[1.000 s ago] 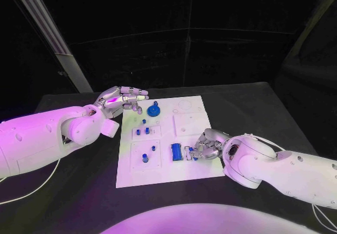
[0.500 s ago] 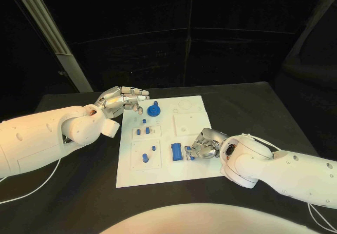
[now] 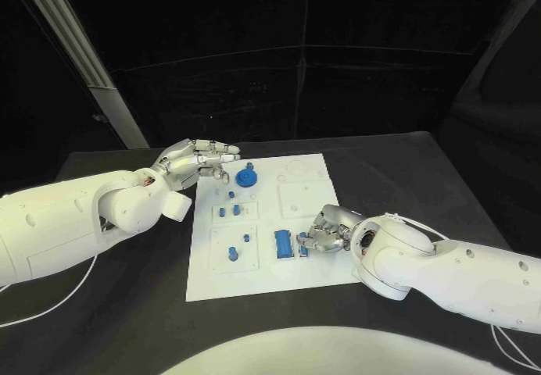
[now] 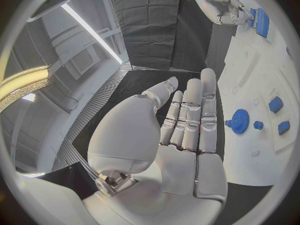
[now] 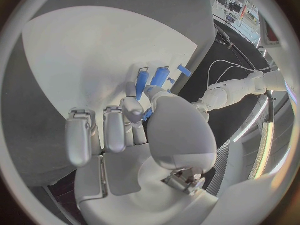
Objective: Assemble the parts on the task board
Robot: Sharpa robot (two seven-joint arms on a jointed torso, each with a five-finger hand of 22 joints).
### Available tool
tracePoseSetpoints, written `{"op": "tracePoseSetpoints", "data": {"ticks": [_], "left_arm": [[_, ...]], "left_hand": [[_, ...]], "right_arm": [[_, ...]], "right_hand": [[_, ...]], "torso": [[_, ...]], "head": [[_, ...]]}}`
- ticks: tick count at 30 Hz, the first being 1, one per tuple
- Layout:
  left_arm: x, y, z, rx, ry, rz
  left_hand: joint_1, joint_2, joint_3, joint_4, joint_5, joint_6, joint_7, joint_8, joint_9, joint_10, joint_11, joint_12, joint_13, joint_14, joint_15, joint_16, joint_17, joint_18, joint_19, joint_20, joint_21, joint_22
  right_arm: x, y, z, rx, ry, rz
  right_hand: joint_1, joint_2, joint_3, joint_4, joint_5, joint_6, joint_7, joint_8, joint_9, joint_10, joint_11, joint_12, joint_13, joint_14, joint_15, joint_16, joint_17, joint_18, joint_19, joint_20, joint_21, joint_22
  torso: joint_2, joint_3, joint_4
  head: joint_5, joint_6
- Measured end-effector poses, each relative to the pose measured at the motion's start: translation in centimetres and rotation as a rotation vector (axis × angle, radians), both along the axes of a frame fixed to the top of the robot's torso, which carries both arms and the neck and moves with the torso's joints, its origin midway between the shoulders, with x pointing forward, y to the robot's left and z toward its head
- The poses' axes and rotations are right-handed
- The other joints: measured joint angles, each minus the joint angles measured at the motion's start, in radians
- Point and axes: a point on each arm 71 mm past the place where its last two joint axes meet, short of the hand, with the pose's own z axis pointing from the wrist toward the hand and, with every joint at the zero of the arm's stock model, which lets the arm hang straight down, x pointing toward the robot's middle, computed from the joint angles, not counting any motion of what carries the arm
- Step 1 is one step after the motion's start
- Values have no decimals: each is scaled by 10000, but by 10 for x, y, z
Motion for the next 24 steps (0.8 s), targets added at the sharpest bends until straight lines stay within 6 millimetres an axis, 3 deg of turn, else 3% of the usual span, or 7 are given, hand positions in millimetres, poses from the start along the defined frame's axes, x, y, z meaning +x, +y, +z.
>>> {"op": "tracePoseSetpoints", "data": {"ticks": [15,24], "left_arm": [[0,-1,0,40,21,-108],[-1,-1,0,56,47,-150]], "left_hand": [[0,0,0,0,0,0,0,0,0,0,0,0,0,0,0,0,1,-1,0,0,0,1],[0,0,0,0,0,0,0,0,0,0,0,-1,0,0,0,0,2,-1,0,0,0,1]], "right_arm": [[0,3,1,-359,-230,326],[0,4,1,-472,-208,457]], "right_hand": [[-257,-53,-346,97,12,36,29,4,33,32,24,48,66,38,-37,0,-1,1,0,0,0,0],[-257,-53,-514,-70,-126,35,30,3,75,32,24,48,78,38,-37,0,-2,0,0,0,0,-1]], "torso": [[0,5,-4],[-4,5,-4]], "head": [[14,-18],[3,-22]]}}
